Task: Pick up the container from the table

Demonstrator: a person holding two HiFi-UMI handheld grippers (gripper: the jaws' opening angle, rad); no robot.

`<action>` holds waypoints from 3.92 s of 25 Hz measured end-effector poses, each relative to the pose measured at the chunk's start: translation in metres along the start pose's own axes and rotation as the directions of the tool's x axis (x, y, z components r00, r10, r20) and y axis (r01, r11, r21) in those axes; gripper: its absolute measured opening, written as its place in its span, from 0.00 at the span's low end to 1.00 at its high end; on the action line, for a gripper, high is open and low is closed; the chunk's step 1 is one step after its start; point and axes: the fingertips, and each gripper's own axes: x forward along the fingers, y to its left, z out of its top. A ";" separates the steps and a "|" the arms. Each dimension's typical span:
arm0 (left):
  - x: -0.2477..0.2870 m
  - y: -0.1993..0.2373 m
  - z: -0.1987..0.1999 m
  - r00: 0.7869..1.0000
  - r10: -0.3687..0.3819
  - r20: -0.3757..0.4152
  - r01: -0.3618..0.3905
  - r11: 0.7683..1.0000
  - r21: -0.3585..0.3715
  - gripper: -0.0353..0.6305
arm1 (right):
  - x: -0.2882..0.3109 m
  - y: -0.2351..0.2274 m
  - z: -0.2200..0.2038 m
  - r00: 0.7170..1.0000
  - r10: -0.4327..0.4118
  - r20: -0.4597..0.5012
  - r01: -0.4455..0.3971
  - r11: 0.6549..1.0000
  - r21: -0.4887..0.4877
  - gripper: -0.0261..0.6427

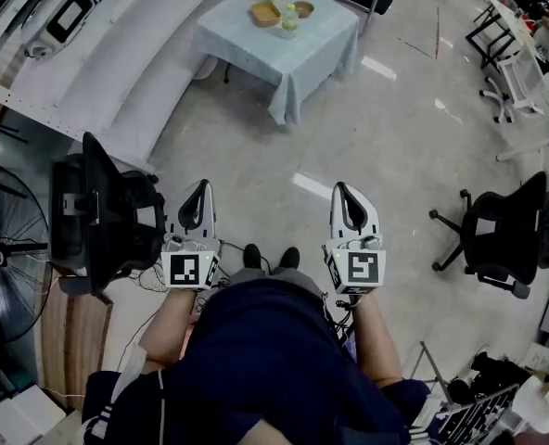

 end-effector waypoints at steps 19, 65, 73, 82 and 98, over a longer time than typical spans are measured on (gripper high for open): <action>0.007 -0.007 -0.005 0.999 -0.030 -0.017 0.030 0.999 -0.024 0.15 | -0.002 -0.003 0.001 1.000 -0.003 0.002 0.003 1.000 0.010 0.04; 0.115 -0.013 0.010 0.997 -0.076 0.010 0.077 0.996 -0.037 0.64 | 0.029 -0.063 -0.010 0.997 0.081 0.005 -0.081 0.996 0.029 0.04; 0.190 0.048 0.004 0.993 -0.111 0.030 0.112 0.993 -0.041 0.64 | 0.114 -0.061 0.006 0.999 0.038 0.010 -0.038 0.999 0.032 0.04; 0.296 0.134 -0.009 0.983 -0.179 0.036 0.180 0.983 -0.042 0.64 | 0.246 -0.060 0.024 0.999 -0.046 -0.019 0.046 0.999 0.028 0.04; 0.494 0.176 -0.052 0.980 -0.195 -0.034 0.193 0.979 -0.066 0.64 | 0.398 -0.140 0.023 0.995 -0.065 -0.073 0.069 0.996 0.049 0.04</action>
